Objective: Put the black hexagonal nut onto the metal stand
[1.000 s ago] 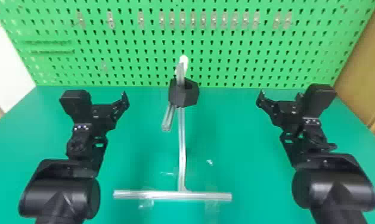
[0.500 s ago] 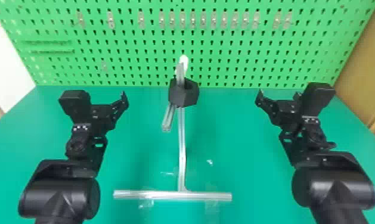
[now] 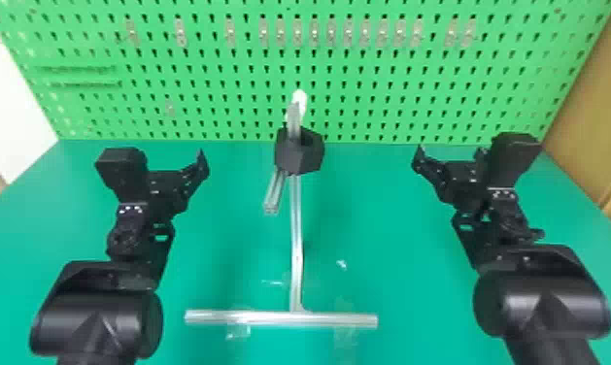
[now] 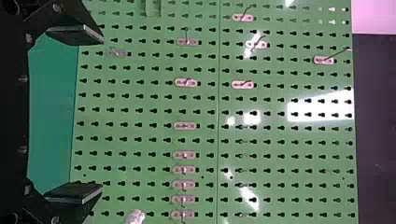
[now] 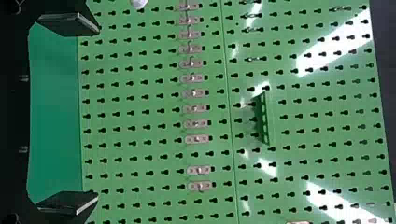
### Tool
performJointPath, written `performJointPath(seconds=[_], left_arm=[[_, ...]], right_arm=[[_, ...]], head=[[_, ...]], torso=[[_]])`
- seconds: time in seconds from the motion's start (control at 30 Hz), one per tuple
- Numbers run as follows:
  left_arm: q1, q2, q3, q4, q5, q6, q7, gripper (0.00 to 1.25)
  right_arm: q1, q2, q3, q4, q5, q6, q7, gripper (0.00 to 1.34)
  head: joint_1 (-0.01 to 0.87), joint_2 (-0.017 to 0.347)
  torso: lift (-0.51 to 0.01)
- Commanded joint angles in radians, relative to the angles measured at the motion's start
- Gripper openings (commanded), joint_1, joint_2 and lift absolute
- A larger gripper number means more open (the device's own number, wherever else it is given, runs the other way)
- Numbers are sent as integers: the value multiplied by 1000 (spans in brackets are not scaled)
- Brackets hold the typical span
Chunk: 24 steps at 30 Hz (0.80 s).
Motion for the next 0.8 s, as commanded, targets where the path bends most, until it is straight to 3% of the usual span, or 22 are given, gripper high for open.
performJointPath(seconds=[0.0, 0.77], left_arm=[[1, 0, 1, 0, 0, 0, 1, 1083], [1, 0, -2, 0, 8, 2, 1, 1083]], right_arm=[[-2, -4, 8, -6, 31, 0, 0, 1275], [-5, -11, 13, -12, 64, 9, 0, 1275]], head=[[693, 81], [693, 81]], torso=[[-1], [-1]])
